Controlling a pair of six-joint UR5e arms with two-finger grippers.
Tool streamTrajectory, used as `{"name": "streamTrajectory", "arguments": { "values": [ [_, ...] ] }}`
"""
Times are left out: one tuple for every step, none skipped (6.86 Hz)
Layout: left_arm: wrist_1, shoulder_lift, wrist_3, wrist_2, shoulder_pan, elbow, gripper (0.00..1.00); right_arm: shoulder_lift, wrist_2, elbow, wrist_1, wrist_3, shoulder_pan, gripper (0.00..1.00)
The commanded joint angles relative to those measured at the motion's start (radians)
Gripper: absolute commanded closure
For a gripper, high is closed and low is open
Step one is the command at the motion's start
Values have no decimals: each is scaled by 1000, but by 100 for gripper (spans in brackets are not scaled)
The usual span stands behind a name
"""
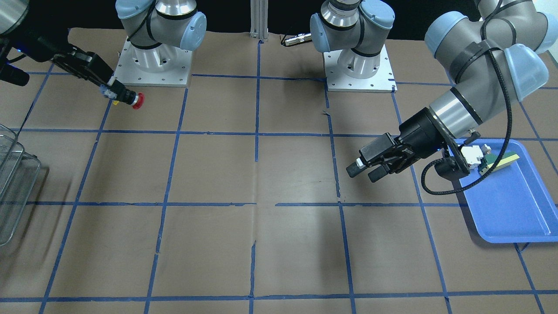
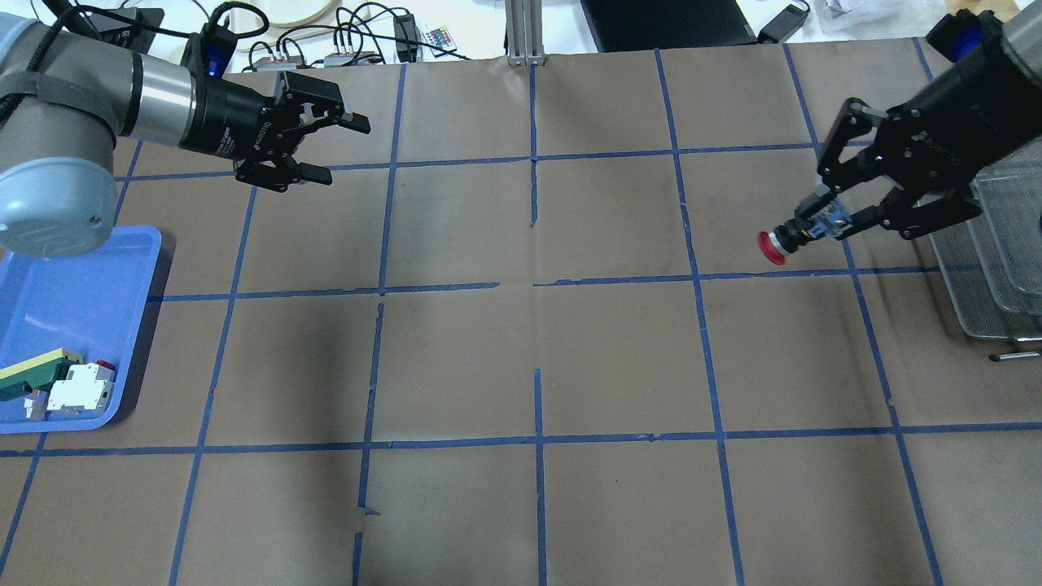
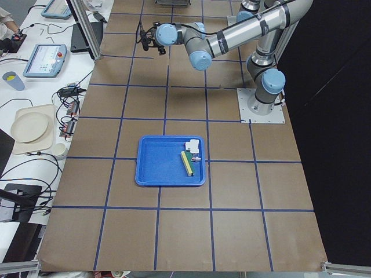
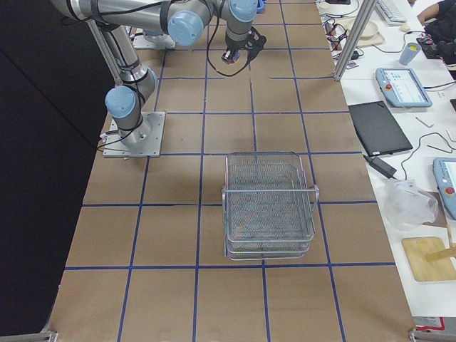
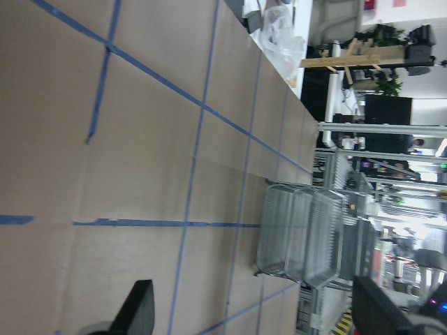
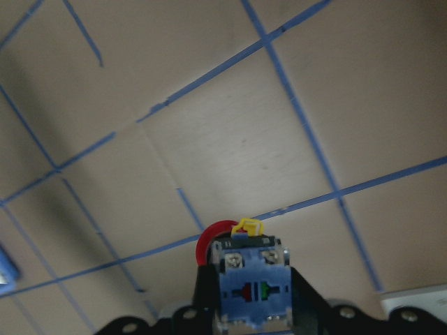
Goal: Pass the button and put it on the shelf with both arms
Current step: 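Carry the button with the right gripper into the mesh basket while the left arm retracts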
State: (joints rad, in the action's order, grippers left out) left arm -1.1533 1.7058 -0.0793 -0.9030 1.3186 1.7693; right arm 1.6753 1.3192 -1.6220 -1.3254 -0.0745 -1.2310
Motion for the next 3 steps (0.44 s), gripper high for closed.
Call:
{"name": "streamTrajectory", "arguments": {
  "values": [
    [-6,31,3,-217,22,-36,0,-2,298,19,-148,-482,71,100],
    [-5,44,13,-270,27,-54,0,-5,363,16,-251,-674,126,100],
    [-23,55,15,-319,33,-89,0,-32,411,13,-353,-803,174,100]
  ]
}}
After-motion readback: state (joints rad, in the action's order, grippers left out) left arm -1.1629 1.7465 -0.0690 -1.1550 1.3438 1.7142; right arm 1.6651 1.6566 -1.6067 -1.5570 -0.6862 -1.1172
